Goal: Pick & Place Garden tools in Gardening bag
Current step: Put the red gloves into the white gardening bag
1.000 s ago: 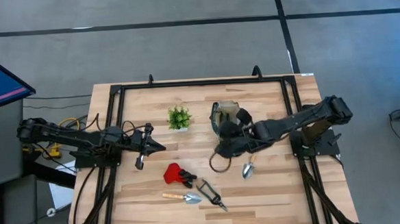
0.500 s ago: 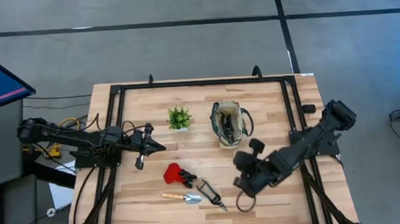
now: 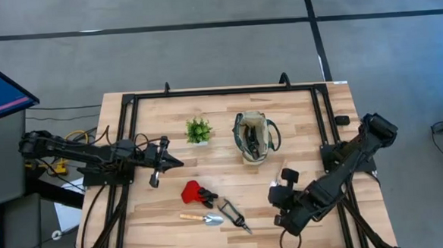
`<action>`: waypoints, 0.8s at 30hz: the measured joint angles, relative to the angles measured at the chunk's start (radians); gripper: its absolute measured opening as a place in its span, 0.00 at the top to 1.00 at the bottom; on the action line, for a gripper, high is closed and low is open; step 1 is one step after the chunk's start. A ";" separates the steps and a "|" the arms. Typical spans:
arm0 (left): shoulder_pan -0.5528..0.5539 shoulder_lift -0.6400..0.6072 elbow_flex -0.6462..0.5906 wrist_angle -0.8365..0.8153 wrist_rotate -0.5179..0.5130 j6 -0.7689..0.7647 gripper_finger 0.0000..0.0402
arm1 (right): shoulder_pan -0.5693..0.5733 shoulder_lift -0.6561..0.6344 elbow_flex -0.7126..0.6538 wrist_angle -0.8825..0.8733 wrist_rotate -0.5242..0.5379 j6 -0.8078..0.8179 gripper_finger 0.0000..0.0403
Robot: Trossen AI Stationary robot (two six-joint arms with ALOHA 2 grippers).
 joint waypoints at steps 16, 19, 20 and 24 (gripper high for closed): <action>-0.050 0.078 0.000 0.000 0.000 0.000 0.99 | -0.042 0.000 -0.041 -0.001 0.100 0.006 1.00; -0.074 0.122 0.000 0.006 -0.036 0.000 0.99 | -0.039 0.000 -0.041 -0.002 0.116 -0.003 1.00; -0.086 0.138 0.000 0.007 -0.055 0.000 0.99 | -0.039 0.000 -0.041 -0.002 0.116 -0.003 1.00; -0.151 0.225 0.035 0.008 -0.104 0.001 0.99 | -0.043 0.000 -0.041 -0.002 0.117 -0.005 1.00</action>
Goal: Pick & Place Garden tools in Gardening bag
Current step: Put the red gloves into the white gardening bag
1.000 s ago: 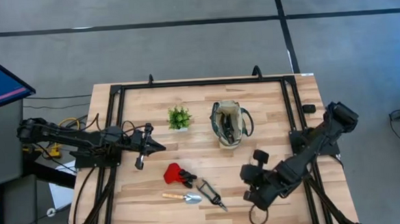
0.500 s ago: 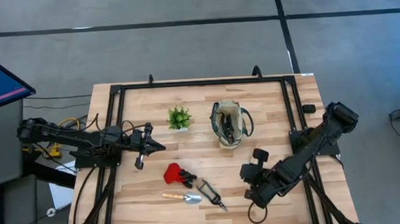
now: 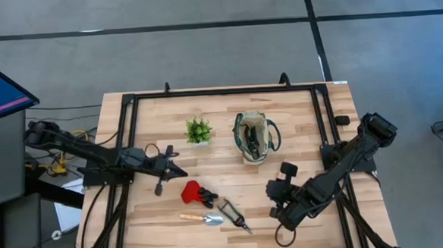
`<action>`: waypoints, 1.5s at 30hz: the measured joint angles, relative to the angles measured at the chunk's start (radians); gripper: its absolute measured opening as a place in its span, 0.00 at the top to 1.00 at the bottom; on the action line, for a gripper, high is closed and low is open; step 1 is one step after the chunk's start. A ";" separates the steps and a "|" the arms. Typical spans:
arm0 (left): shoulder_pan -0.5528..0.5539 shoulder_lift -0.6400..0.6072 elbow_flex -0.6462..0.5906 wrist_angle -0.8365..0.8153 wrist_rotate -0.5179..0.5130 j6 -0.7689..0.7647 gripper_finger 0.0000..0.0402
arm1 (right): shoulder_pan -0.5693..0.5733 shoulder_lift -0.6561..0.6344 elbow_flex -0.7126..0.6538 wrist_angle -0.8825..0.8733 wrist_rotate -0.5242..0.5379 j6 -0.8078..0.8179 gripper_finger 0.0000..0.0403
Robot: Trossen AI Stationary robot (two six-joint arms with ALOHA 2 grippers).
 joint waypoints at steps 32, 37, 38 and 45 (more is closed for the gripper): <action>-0.105 0.558 0.197 0.146 0.040 -0.106 0.52 | -0.011 0.000 0.000 -0.008 0.030 -0.027 1.00; -0.105 0.620 0.214 0.165 0.012 -0.145 0.44 | -0.011 0.000 0.000 -0.007 0.030 -0.027 1.00; -0.105 0.635 0.228 0.165 0.004 -0.159 0.43 | -0.011 0.000 0.000 -0.008 0.030 -0.026 1.00; -0.105 0.727 0.340 0.131 -0.014 -0.161 0.43 | -0.011 0.000 0.000 -0.006 0.030 -0.026 1.00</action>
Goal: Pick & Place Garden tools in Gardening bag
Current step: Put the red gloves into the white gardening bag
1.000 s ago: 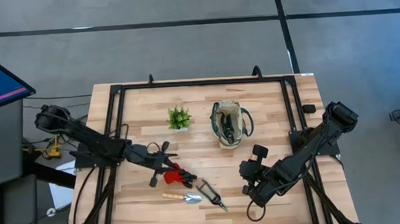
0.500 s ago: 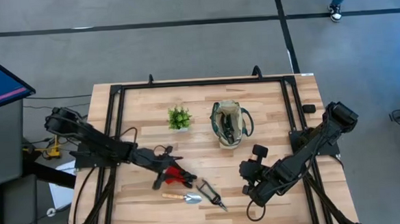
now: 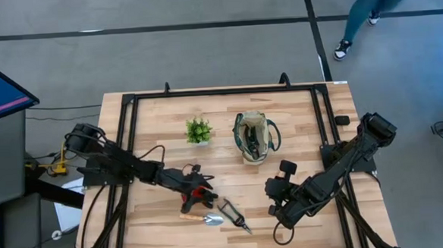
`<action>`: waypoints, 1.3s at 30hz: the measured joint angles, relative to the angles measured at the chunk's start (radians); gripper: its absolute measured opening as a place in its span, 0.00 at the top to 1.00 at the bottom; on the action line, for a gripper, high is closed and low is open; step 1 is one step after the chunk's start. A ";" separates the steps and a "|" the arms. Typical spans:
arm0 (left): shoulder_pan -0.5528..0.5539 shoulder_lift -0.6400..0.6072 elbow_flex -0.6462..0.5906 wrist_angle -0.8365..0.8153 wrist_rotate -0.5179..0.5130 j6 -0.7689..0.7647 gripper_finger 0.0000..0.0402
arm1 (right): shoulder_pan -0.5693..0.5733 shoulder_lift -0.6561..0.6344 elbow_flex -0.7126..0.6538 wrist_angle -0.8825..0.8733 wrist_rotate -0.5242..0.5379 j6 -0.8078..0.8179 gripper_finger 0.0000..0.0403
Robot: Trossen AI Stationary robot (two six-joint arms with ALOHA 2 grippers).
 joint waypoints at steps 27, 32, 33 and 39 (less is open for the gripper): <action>0.000 0.026 0.004 -0.126 -0.018 -0.183 0.88 | 0.009 0.000 0.000 0.003 0.026 0.002 1.00; 0.000 0.026 0.004 -0.126 -0.018 -0.172 0.97 | 0.009 0.000 0.000 0.002 0.026 0.002 1.00; 0.000 0.022 0.003 -0.126 -0.018 -0.158 0.97 | 0.009 0.000 0.000 0.002 0.026 0.002 1.00; 0.000 -0.080 0.002 -0.099 -0.029 0.034 0.98 | 0.009 0.000 0.000 0.007 0.025 0.001 1.00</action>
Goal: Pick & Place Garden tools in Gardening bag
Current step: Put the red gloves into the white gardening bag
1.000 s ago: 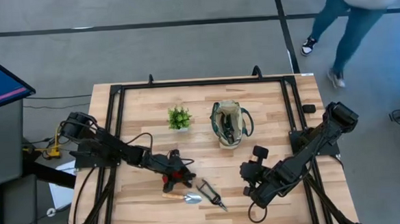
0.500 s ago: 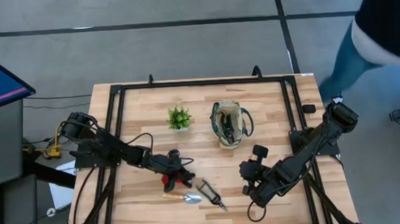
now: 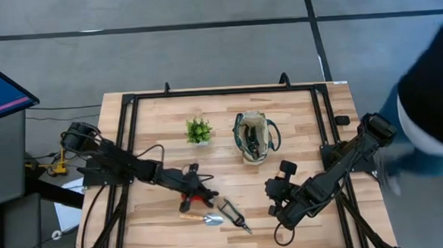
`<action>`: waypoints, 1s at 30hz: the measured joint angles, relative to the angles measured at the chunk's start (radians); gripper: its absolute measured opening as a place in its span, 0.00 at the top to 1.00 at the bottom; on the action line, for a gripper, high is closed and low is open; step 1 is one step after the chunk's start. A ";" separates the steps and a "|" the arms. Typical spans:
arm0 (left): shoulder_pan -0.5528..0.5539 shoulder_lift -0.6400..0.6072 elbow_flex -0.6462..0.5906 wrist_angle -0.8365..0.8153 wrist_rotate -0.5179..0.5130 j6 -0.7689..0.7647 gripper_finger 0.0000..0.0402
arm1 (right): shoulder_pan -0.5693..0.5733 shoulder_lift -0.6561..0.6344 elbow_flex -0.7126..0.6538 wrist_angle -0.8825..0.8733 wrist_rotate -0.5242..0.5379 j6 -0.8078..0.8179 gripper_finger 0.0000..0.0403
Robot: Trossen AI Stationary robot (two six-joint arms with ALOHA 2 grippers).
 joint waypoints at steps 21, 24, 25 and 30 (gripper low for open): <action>0.199 -0.177 0.001 0.383 0.123 0.342 0.98 | -0.012 0.000 0.000 0.221 0.129 -0.159 1.00; 0.241 -0.148 0.001 0.423 0.185 0.340 0.98 | -0.016 -0.002 -0.035 0.299 0.129 -0.159 1.00; 0.252 -0.140 0.001 0.435 0.197 0.339 0.98 | -0.019 -0.002 -0.060 0.331 0.128 -0.159 1.00; 0.275 -0.110 0.001 0.494 0.217 0.336 0.98 | -0.031 -0.001 -0.213 0.584 0.128 -0.162 1.00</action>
